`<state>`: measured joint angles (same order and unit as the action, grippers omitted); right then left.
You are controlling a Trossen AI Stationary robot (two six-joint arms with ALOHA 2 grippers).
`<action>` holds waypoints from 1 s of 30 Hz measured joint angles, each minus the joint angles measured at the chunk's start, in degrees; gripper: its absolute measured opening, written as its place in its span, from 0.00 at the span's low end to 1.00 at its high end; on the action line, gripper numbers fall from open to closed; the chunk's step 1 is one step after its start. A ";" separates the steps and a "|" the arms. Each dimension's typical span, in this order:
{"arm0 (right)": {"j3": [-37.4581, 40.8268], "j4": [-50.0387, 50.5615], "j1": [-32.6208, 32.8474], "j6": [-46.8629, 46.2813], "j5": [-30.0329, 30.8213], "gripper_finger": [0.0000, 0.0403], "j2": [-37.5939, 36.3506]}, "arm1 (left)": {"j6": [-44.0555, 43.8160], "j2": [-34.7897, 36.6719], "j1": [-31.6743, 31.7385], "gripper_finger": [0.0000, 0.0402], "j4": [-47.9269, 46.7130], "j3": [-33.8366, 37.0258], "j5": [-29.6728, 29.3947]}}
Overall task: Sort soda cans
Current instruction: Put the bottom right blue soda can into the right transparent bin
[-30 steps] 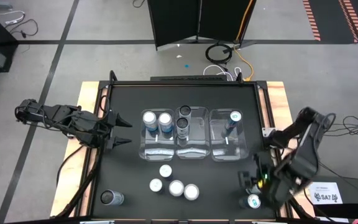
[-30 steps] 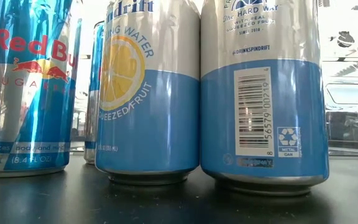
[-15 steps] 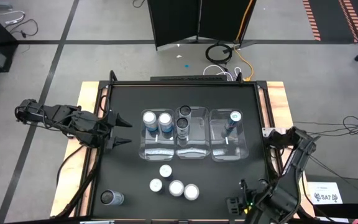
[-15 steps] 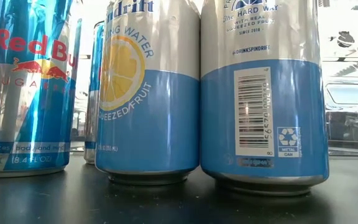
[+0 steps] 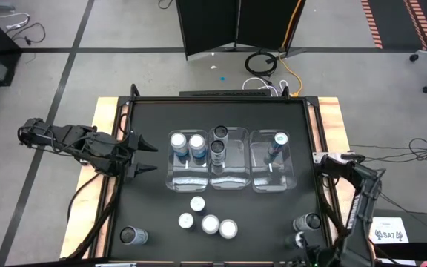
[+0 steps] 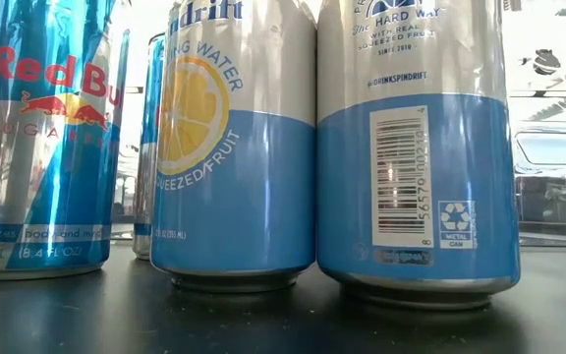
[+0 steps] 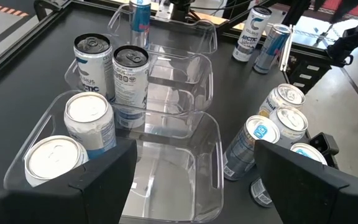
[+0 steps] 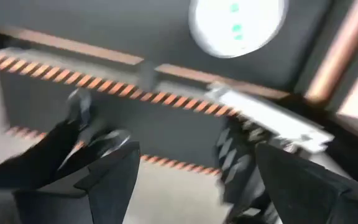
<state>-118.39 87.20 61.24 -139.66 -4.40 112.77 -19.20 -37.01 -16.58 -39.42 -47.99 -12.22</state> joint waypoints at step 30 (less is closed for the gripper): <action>20.86 -5.54 1.40 1.10 5.74 0.78 1.02 | -0.13 0.00 0.00 0.83 -0.04 0.00 -0.01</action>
<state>-97.53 81.65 62.64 -138.57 1.34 113.80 -19.33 -37.01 -16.58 -39.46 -47.99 -12.23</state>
